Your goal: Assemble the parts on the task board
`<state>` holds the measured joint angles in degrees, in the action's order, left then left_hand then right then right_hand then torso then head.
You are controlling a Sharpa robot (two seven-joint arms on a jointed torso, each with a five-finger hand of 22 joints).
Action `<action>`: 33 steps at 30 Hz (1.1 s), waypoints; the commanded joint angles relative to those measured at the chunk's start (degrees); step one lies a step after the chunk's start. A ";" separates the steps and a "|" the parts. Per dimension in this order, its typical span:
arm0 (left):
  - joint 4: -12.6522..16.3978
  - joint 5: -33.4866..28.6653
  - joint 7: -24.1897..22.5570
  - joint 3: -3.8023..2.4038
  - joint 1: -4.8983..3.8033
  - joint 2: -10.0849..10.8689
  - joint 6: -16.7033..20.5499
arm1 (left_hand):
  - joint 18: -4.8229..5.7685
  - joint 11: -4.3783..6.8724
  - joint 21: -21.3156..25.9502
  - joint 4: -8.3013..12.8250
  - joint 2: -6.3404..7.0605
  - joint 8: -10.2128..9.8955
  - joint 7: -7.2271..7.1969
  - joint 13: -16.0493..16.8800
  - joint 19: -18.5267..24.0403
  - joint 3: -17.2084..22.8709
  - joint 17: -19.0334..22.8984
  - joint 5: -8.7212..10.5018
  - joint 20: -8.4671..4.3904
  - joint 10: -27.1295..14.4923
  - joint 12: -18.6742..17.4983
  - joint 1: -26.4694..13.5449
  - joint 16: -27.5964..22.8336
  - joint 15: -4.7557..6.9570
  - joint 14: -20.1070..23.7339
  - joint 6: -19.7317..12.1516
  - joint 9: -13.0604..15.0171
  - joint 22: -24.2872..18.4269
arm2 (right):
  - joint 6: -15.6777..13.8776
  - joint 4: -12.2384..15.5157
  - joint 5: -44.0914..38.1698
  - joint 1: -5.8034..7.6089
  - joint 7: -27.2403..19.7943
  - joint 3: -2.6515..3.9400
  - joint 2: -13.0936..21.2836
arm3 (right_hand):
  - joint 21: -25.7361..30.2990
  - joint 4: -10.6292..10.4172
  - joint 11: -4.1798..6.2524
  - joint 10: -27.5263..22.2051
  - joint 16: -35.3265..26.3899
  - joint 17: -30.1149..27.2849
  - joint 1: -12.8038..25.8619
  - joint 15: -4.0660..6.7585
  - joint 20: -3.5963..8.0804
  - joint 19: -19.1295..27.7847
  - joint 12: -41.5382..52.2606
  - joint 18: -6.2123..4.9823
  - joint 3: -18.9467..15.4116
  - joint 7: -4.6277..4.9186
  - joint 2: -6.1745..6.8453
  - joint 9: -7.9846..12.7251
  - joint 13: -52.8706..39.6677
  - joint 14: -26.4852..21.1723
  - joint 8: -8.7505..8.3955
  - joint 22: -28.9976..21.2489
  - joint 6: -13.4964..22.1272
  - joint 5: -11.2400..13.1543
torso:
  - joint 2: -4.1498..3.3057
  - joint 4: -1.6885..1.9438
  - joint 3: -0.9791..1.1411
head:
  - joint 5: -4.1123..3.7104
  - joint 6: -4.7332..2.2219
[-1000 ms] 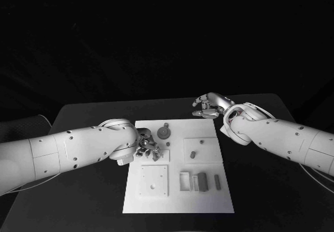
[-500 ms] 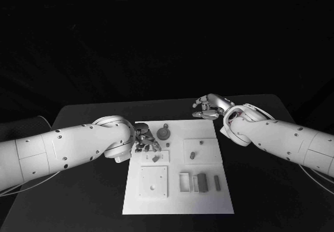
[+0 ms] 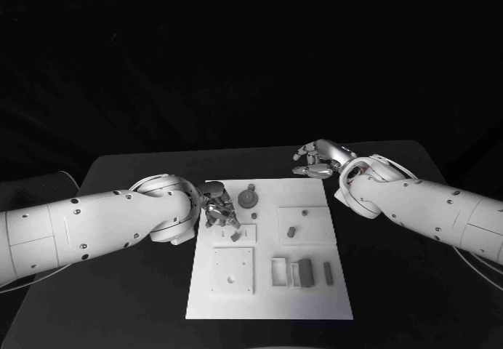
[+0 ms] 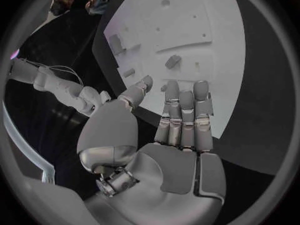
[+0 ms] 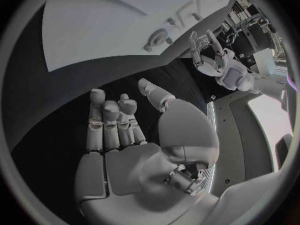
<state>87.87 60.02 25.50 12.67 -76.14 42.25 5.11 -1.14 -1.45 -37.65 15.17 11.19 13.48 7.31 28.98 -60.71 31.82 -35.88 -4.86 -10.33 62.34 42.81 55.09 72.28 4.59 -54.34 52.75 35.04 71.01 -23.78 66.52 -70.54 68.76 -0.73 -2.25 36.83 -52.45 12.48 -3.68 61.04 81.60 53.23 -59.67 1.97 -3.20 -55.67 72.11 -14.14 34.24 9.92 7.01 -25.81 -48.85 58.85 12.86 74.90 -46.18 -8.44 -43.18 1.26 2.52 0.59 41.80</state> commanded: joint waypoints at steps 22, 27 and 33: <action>2.21 10.43 2.82 0.98 0.01 0.09 -2.88 | -3.58 1.65 -1.85 -11.05 1.28 1.48 -1.13 0.59 -3.73 -2.43 -0.67 2.07 -0.79 4.97 0.99 -9.13 2.94 1.48 -3.54 2.97 -1.82 1.38 | 0.69 -0.08 -0.05 -0.55 -0.28 0.01 -0.07 | 0.28 -0.36 0.03 -0.40 0.16 -0.08 -0.05 0.37 -0.11 0.33 0.27 -0.86 0.07 0.25 0.00 0.08 0.12 -0.10 0.18 0.43 0.06 -0.20 | -0.10 -0.13 0.01 | -0.07 0.72; 1.35 10.44 3.23 0.98 0.03 -0.96 -3.87 | -3.58 1.85 -2.04 -11.98 0.84 1.65 -1.33 0.62 -3.94 -2.35 -0.71 2.07 -0.98 5.43 0.96 -9.65 3.12 1.68 -3.82 3.48 -1.99 1.57 | 0.71 -0.10 -0.05 -0.55 -0.28 0.01 -0.15 | 0.28 -0.36 0.03 -0.40 0.16 -0.08 -0.05 0.37 -0.11 0.33 0.27 -0.86 0.07 0.25 -0.01 0.08 0.12 -0.10 0.18 0.43 0.06 -0.21 | -0.12 -0.14 0.03 | -0.06 0.79; 0.43 10.65 3.54 0.97 0.12 -2.11 -4.66 | -3.57 1.99 -2.24 -11.73 -0.53 1.74 -1.47 0.67 -3.95 -2.49 -0.78 2.07 -1.17 5.68 0.85 -9.05 3.27 1.85 -3.96 3.78 -2.21 1.84 | 0.72 -0.06 -0.05 -0.55 -0.28 0.01 -0.20 | 0.28 -0.38 0.03 -0.40 0.17 -0.08 -0.04 0.37 -0.11 0.33 0.28 -0.86 0.07 0.25 -0.02 0.08 0.13 -0.10 0.18 0.43 0.06 -0.23 | -0.12 -0.13 0.02 | -0.16 1.10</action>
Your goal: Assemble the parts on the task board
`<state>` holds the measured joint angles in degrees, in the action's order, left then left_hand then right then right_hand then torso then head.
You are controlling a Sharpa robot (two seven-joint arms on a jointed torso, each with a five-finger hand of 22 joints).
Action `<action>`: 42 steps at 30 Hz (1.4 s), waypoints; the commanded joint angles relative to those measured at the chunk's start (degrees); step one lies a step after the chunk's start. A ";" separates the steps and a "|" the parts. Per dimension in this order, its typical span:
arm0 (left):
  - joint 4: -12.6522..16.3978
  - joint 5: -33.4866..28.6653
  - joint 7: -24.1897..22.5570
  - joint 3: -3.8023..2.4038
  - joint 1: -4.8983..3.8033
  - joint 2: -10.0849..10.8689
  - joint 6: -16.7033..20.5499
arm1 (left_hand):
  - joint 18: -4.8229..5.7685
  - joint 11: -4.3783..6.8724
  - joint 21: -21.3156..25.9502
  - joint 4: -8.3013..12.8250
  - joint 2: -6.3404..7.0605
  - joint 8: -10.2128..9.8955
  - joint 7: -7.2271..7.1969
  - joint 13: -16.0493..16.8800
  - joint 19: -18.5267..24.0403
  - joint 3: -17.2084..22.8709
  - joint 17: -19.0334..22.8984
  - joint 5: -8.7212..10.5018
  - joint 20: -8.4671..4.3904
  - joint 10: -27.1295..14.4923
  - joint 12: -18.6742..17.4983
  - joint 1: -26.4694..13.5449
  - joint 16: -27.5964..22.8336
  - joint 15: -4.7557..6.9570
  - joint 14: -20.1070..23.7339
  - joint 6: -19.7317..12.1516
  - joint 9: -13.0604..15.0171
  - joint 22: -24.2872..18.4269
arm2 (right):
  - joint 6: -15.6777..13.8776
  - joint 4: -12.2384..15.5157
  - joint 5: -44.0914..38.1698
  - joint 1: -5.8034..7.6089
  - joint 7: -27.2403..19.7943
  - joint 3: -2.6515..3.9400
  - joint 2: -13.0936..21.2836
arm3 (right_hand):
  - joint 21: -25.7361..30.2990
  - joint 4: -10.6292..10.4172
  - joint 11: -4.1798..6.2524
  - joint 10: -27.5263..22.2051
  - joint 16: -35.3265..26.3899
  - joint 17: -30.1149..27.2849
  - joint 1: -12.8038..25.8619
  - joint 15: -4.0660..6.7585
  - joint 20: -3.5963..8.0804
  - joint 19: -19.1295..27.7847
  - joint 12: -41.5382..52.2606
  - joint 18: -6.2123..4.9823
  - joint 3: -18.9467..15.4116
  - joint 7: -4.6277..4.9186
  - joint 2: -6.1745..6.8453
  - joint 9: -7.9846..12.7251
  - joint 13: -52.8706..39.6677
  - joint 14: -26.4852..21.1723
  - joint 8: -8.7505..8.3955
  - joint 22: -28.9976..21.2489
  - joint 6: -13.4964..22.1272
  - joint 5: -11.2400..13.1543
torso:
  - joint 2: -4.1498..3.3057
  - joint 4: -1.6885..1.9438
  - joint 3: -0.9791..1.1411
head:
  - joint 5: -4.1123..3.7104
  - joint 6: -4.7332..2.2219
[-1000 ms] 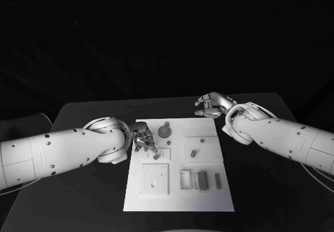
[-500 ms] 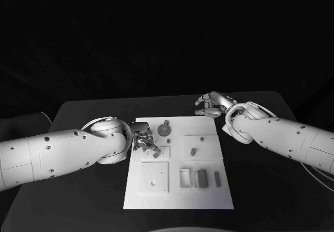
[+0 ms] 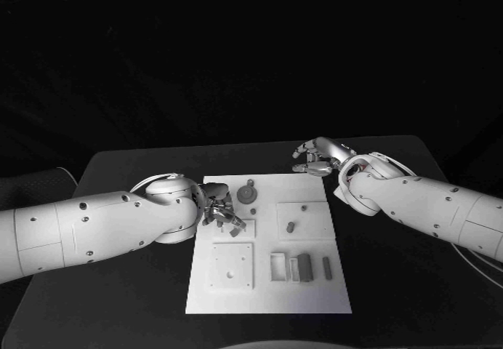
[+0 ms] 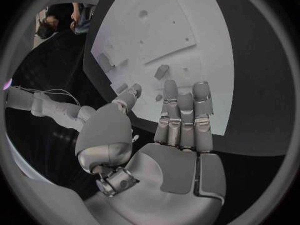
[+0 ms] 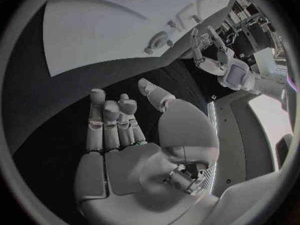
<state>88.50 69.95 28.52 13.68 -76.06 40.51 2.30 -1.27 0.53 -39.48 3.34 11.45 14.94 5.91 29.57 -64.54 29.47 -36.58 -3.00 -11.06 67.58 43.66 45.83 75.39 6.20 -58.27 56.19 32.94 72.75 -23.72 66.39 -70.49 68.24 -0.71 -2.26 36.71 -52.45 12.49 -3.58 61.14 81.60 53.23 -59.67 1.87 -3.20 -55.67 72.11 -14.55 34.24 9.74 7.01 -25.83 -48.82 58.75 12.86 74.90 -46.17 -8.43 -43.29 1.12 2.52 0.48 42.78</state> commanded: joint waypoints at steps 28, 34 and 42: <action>-2.14 3.11 0.28 -0.04 0.65 -2.27 -6.73 | -3.10 1.55 -1.42 0.33 -4.21 2.36 -1.77 1.00 -0.71 -3.38 -0.68 0.20 -1.56 2.57 0.39 -2.52 1.57 1.60 -1.03 5.40 0.21 1.44 | 0.61 0.19 -0.11 -0.03 -0.30 0.02 -0.23 | 0.29 -0.44 -0.07 -0.52 0.18 -0.10 -0.03 0.47 -0.11 0.33 0.31 -0.44 0.06 0.43 -0.04 0.13 0.13 0.00 0.20 0.43 0.05 -0.31 | -0.03 0.02 -0.04 | -0.34 0.94; -2.47 3.17 0.46 -0.04 0.65 -2.29 -6.37 | -3.13 1.61 -1.47 0.11 -4.32 2.27 -1.81 1.02 -0.76 -3.37 -0.69 0.20 -1.67 2.64 0.35 -2.73 1.61 1.69 -1.08 5.40 0.20 1.51 | 0.62 0.18 -0.11 -0.03 -0.30 0.02 -0.22 | 0.29 -0.44 -0.07 -0.52 0.18 -0.11 -0.04 0.47 -0.11 0.33 0.31 -0.45 0.07 0.43 -0.05 0.13 0.14 0.00 0.20 0.43 0.05 -0.32 | 0.02 0.03 -0.01 | -0.38 0.94; -3.05 3.28 0.41 -0.04 0.66 -2.66 -7.01 | -3.10 1.61 -1.55 1.01 -4.48 2.10 -1.81 1.09 -0.75 -3.19 -0.69 0.20 -1.82 2.68 0.24 -1.74 1.62 1.74 -1.07 5.37 0.19 1.68 | 0.63 0.18 -0.11 -0.04 -0.31 0.02 -0.23 | 0.29 -0.45 -0.07 -0.52 0.18 -0.11 -0.04 0.47 -0.10 0.33 0.32 -0.45 0.06 0.43 -0.05 0.14 0.15 0.00 0.20 0.43 0.05 -0.33 | 0.00 0.04 -0.03 | -0.51 1.04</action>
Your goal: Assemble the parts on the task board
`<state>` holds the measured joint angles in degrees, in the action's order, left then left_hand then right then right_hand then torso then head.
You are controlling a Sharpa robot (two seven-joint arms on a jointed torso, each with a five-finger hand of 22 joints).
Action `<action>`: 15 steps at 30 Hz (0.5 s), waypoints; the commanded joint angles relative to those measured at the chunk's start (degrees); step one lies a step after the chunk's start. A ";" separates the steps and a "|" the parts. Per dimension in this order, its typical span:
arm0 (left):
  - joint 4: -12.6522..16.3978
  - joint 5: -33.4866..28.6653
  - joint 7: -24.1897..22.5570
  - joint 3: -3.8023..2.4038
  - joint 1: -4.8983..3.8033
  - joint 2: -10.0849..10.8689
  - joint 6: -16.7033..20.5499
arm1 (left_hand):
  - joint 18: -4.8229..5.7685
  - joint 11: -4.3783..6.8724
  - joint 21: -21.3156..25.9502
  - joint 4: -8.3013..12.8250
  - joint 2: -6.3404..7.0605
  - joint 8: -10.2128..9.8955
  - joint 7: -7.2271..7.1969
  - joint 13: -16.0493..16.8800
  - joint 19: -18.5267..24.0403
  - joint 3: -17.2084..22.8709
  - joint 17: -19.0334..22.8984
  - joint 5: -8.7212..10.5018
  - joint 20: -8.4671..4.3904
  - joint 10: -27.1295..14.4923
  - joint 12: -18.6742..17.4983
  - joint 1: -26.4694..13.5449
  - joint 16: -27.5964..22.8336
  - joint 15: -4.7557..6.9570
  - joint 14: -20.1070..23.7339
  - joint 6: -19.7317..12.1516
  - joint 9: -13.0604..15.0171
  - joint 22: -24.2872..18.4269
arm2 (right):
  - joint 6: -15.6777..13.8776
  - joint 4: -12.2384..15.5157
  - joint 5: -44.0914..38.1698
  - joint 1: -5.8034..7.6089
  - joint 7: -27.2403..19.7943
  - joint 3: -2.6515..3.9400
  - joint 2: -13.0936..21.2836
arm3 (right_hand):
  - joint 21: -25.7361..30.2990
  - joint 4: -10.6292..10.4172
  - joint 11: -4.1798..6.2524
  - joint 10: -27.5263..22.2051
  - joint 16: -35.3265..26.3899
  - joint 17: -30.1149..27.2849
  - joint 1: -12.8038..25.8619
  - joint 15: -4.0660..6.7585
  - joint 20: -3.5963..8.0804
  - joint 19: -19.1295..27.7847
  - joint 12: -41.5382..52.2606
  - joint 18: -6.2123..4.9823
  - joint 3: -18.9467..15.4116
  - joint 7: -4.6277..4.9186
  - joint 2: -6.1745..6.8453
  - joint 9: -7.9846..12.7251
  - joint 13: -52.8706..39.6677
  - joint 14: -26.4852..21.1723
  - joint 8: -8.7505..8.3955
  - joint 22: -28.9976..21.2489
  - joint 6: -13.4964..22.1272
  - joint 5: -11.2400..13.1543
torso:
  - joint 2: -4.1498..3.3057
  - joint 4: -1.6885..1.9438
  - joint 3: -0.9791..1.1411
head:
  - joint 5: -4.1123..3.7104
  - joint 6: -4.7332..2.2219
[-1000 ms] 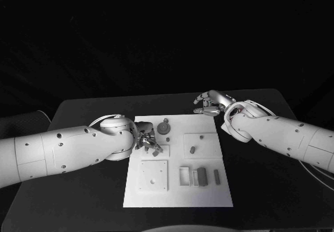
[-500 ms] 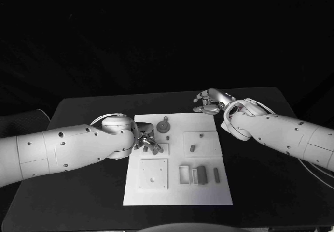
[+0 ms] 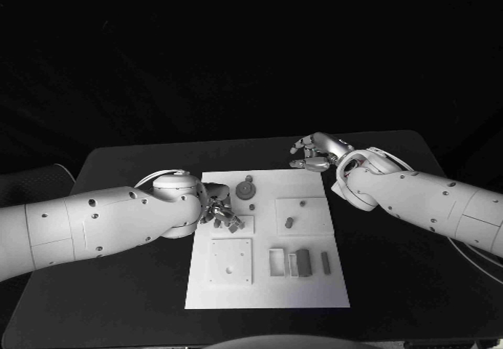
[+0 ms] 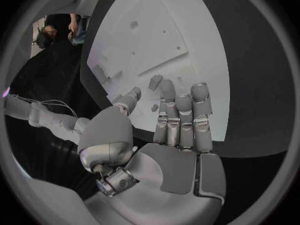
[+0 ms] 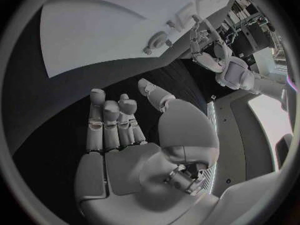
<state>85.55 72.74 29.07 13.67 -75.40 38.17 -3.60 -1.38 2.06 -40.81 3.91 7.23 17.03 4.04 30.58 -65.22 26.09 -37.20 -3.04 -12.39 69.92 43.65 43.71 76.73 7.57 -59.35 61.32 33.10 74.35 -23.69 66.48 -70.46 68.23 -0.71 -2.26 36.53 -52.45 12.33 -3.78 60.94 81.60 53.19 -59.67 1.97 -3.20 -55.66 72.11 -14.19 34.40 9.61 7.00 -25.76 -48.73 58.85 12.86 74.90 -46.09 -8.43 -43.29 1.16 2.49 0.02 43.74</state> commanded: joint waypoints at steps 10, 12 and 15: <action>-0.72 0.06 -0.61 -0.04 0.12 -0.90 -1.74 | -2.84 0.03 -0.22 1.83 -0.15 -0.23 0.13 0.18 -0.03 0.05 -0.06 0.24 -0.55 0.34 0.11 1.28 0.26 0.34 0.02 0.16 0.03 0.19 | 0.60 0.10 -0.13 -0.06 -0.32 0.02 -0.26 | 0.29 -0.30 0.13 -0.32 0.19 -0.07 -0.05 0.37 -0.10 0.33 0.33 -0.81 -0.10 0.56 -0.05 0.09 0.07 -0.10 0.21 0.43 -0.02 -0.34 | 0.00 -0.05 0.01 | -0.22 0.33; -0.70 0.00 -0.67 -0.04 0.14 -0.97 -1.98 | -2.80 -0.01 -0.18 2.17 -0.01 -0.31 0.17 0.19 0.00 0.01 -0.04 0.24 -0.55 0.25 0.04 1.45 0.23 0.31 0.07 0.10 0.02 0.19 | 0.58 0.08 -0.13 -0.06 -0.32 0.02 -0.25 | 0.29 -0.31 0.13 -0.33 0.19 -0.07 -0.03 0.37 -0.10 0.33 0.33 -0.81 -0.11 0.56 -0.05 0.09 0.08 -0.10 0.21 0.43 -0.02 -0.34 | 0.00 -0.01 0.01 | -0.30 0.35; -0.71 0.00 -0.67 -0.04 0.17 -0.99 -2.18 | -2.75 -0.06 -0.11 2.74 0.04 -0.42 0.22 0.22 0.05 0.04 -0.02 0.24 -0.56 0.16 -0.04 1.83 0.17 0.27 0.14 0.02 0.01 0.18 | 0.61 0.05 -0.13 -0.06 -0.32 0.02 -0.23 | 0.29 -0.33 0.13 -0.33 0.19 -0.07 -0.01 0.37 -0.10 0.33 0.34 -0.81 -0.12 0.56 -0.04 0.09 0.08 -0.10 0.21 0.43 -0.02 -0.34 | 0.00 0.02 -0.01 | -0.35 0.42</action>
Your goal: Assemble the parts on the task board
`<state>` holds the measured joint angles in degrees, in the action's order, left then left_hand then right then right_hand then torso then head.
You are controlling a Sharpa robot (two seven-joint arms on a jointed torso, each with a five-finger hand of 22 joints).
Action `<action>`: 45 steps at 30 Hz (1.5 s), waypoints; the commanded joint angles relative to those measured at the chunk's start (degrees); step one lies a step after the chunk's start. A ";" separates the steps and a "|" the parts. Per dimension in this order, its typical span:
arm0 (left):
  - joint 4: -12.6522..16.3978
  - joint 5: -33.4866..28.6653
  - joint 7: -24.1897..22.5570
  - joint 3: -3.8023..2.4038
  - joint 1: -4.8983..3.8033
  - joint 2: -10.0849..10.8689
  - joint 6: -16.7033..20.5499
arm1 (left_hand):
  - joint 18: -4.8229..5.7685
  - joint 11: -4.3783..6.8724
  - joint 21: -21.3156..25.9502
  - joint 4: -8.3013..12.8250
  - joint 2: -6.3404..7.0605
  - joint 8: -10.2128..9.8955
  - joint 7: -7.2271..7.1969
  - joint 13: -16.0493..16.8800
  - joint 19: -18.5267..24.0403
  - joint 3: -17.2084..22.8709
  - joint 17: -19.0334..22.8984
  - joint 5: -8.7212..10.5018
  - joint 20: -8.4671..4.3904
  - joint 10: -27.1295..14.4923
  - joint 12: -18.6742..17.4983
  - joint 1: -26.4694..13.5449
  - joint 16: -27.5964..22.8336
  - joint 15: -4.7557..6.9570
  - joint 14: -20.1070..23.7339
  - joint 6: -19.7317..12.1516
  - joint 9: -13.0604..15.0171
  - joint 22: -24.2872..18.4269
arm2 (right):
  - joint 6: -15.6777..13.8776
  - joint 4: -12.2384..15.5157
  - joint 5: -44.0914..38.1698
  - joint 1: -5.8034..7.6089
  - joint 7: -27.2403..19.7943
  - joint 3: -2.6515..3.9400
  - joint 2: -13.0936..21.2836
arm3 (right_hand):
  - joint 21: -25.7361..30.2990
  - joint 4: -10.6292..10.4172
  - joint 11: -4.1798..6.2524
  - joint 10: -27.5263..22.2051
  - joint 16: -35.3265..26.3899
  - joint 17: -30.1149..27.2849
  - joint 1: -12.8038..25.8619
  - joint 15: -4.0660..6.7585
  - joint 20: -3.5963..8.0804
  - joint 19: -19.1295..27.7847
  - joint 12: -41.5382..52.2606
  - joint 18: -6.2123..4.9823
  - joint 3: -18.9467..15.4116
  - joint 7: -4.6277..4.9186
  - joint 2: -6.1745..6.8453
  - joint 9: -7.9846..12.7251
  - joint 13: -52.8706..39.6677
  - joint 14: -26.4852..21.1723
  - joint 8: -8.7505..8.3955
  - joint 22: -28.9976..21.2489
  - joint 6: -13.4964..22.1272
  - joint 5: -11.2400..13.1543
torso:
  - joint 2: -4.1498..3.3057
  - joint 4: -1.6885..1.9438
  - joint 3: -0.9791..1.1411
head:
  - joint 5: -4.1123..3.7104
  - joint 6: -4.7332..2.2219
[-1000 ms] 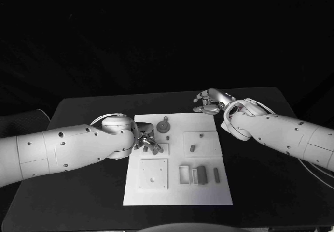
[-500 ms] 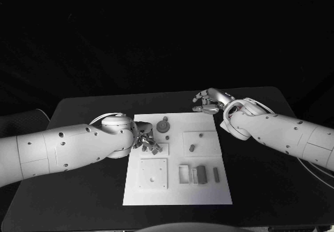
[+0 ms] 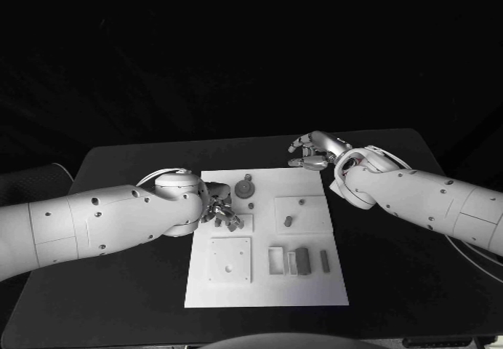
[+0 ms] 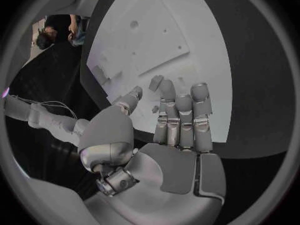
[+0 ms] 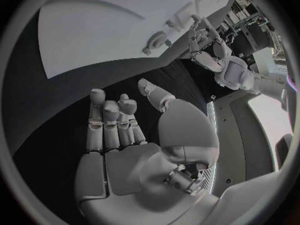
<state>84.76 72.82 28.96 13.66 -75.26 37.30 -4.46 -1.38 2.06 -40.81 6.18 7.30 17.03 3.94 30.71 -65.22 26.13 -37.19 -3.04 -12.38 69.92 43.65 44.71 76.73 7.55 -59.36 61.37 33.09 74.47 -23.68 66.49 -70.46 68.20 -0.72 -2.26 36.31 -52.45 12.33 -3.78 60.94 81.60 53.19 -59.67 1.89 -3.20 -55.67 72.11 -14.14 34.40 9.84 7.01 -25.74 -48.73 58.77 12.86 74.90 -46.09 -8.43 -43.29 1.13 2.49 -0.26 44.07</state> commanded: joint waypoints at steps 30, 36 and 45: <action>-1.27 -0.30 -1.03 -0.04 0.84 -0.83 -1.82 | -2.44 -0.14 0.07 5.10 -3.69 -0.84 0.41 0.46 -0.25 1.31 0.02 0.21 -0.62 0.27 -0.18 4.56 0.19 0.20 0.05 0.05 0.16 0.14 | 0.65 0.02 -0.14 -0.04 -0.30 0.02 -0.03 | 0.29 -0.40 0.12 -0.35 0.20 -0.09 0.03 0.44 -0.11 0.34 0.37 -0.85 -0.14 0.33 -0.06 0.10 0.13 -0.03 0.23 0.43 -0.02 -0.35 | 0.01 0.02 0.05 | -0.12 0.45; -1.32 -1.48 -1.99 -0.05 0.85 -0.76 -0.93 | -2.31 -0.07 0.00 7.13 -5.92 -0.75 0.32 0.54 -0.50 2.26 0.06 0.15 -0.63 0.59 -0.21 7.11 0.21 0.25 -0.23 0.52 0.28 0.23 | 0.68 -0.01 -0.14 -0.04 -0.26 0.02 -0.03 | 0.29 -0.41 0.12 -0.35 0.20 -0.10 0.03 0.44 -0.10 0.34 0.37 -0.86 -0.14 0.34 -0.06 0.11 0.13 -0.04 0.23 0.43 -0.02 -0.36 | 0.02 0.03 0.04 | -0.10 0.53; -1.22 -3.33 -3.26 -0.06 0.85 -0.61 0.94 | -2.05 0.19 0.08 9.10 -8.85 -0.50 0.00 0.47 -0.91 3.57 0.14 -0.43 -0.68 1.50 -0.52 10.07 0.19 0.37 -1.00 1.70 0.43 0.23 | 0.74 -0.06 -0.14 -0.04 -0.26 0.02 -0.08 | 0.29 -0.41 0.12 -0.35 0.20 -0.10 0.03 0.44 -0.10 0.34 0.38 -0.86 -0.15 0.34 -0.04 0.12 0.15 -0.04 0.22 0.43 0.01 -0.36 | 0.00 0.03 0.05 | -0.05 0.46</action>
<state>83.44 71.27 27.17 13.63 -74.41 36.70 -4.86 -1.20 2.37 -40.80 14.90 -0.09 15.94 3.52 31.19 -65.78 29.78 -37.11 -3.27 -12.72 71.06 43.26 53.47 76.73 7.68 -59.71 62.23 33.10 74.64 -23.63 66.42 -70.45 68.18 -0.72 -2.26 36.30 -52.45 12.17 -3.67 61.05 81.60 53.14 -59.67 1.97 -3.20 -55.66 72.11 -14.50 34.24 9.74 7.01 -25.70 -48.65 58.86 12.86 74.90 -46.17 -8.43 -43.27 1.15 2.53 -0.34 44.58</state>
